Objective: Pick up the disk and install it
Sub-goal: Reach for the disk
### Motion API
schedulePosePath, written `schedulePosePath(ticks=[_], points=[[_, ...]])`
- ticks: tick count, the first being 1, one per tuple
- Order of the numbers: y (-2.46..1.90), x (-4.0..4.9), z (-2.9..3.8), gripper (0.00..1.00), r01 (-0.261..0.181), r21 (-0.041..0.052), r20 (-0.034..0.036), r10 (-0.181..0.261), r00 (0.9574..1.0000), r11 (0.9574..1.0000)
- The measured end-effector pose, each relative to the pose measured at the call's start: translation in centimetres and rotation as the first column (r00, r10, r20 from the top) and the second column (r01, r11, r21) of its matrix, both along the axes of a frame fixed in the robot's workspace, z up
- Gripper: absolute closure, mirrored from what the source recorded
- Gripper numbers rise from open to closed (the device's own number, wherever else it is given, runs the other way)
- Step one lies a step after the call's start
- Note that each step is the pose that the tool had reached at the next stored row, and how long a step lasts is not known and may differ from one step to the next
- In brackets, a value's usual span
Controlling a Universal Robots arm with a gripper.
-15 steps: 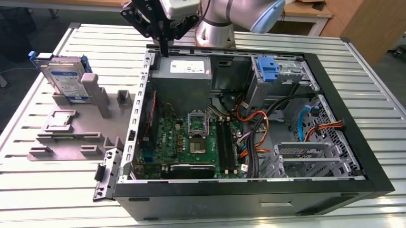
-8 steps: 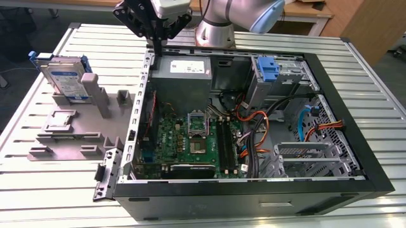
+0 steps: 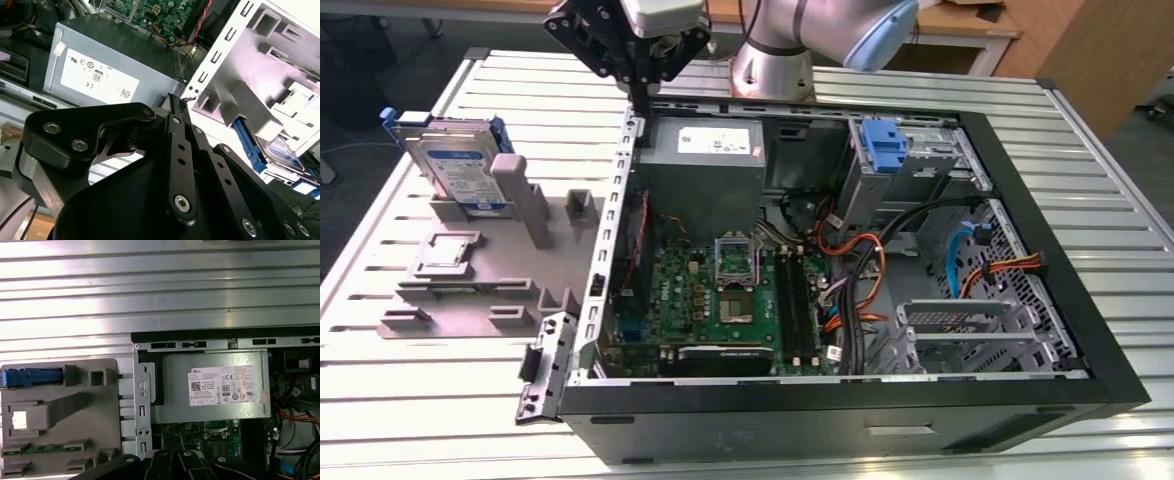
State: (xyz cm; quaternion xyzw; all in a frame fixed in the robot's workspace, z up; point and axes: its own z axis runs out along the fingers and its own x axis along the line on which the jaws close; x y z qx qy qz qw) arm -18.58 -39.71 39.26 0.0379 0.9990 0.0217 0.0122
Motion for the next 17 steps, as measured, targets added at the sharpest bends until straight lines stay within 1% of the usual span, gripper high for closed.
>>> schedulePosePath(ticks=[7, 13, 17], points=[[0.1, -0.88, -0.01, 0.9, 0.0, 0.0001, 0.0001, 0.0, 1.0, 1.0], [0.55, -1.15, 0.0, 0.9, 0.0, 0.0, 0.0, 0.0, 1.0, 1.0], [0.7, -1.54, 0.0, 0.9, 0.0, 0.0, 0.0, 0.0, 1.0, 1.0]])
